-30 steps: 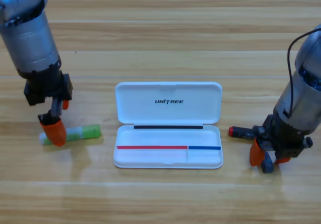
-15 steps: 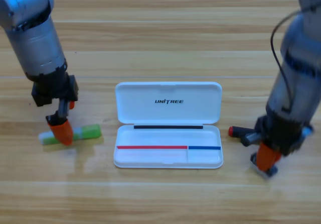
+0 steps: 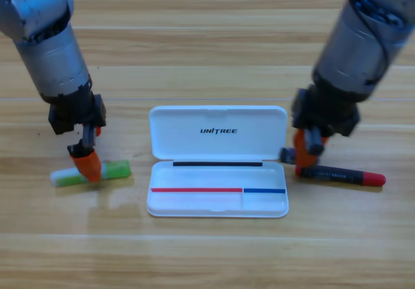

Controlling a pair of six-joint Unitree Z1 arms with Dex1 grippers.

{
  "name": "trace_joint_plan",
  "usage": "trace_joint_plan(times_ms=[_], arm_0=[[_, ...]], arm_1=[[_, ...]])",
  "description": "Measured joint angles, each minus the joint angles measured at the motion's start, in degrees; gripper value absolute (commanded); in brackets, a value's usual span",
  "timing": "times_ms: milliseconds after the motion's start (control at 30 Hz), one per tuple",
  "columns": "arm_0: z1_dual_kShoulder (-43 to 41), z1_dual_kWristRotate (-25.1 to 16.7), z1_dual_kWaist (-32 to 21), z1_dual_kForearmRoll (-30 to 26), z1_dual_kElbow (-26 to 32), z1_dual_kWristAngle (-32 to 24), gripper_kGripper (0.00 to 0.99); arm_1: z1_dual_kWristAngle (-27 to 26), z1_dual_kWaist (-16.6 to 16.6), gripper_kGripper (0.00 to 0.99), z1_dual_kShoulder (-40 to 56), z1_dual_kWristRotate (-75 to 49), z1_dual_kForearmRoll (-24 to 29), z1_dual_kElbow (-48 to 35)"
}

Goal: Clean up eraser and pencils

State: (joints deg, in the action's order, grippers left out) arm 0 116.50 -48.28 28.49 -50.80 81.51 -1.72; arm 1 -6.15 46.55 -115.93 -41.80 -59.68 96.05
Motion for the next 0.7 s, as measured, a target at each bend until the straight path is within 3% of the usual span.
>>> trace_joint_plan(times_ms=[400,700], arm_0=[[1.0,-2.1,-1.6,5.8,-5.0,1.2,0.99],[1.0,-2.8,-2.0,9.8,-8.2,1.2,0.976]], arm_1=[[1.4,2.0,0.0,-9.8,-3.7,0.0,7.2],[1.5,2.1,0.0,-11.1,-3.8,0.0,7.5]])
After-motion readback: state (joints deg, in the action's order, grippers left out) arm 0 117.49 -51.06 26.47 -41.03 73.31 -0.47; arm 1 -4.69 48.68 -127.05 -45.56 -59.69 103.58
